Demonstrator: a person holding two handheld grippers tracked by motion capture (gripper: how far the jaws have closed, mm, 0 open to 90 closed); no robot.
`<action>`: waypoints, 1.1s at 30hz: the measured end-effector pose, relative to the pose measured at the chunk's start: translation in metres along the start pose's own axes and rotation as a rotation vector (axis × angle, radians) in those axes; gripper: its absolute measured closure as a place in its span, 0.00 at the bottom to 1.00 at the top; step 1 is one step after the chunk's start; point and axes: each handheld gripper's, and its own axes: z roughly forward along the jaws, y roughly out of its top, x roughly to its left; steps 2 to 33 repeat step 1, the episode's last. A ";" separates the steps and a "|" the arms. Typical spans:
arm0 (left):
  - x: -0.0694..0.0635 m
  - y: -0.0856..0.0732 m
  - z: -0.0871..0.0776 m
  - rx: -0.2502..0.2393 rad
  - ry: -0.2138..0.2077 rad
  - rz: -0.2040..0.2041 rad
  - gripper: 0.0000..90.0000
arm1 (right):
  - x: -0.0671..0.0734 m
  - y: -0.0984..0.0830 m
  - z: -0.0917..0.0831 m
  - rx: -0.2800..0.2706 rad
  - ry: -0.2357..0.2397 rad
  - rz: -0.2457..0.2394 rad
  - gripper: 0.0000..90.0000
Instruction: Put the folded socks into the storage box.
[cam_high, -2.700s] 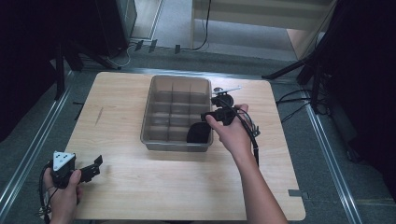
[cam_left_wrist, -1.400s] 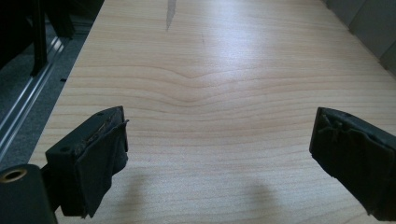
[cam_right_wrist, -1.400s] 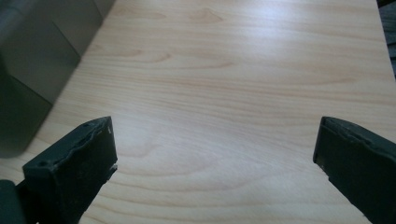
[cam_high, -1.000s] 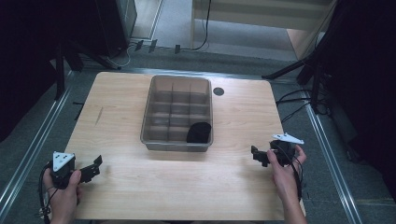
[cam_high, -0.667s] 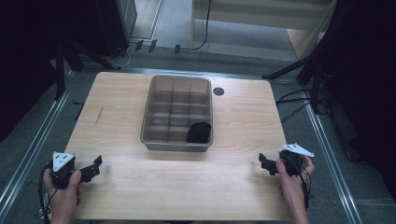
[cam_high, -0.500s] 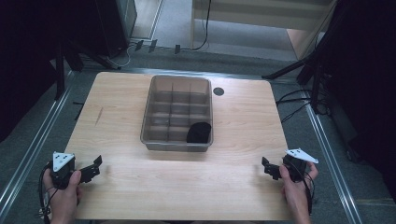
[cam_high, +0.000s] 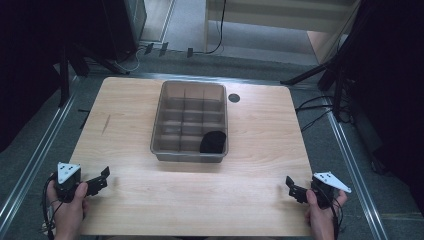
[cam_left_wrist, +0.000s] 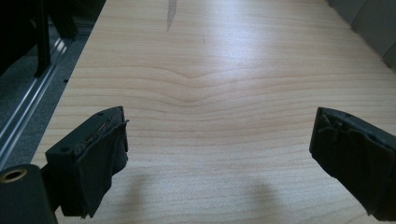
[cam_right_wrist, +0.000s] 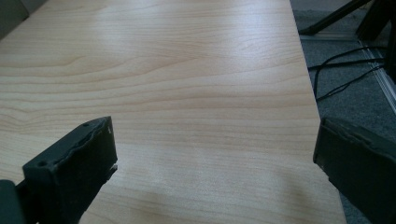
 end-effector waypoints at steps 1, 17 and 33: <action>0.000 0.000 0.000 0.000 0.000 0.000 0.05 | 0.000 0.000 0.000 0.000 0.000 0.000 0.00; 0.000 0.000 0.000 0.000 0.000 0.000 0.05 | 0.000 0.000 0.000 0.000 0.000 0.000 0.00; 0.000 0.000 0.000 0.000 0.000 0.000 0.05 | 0.000 0.000 0.000 0.000 0.000 0.000 0.00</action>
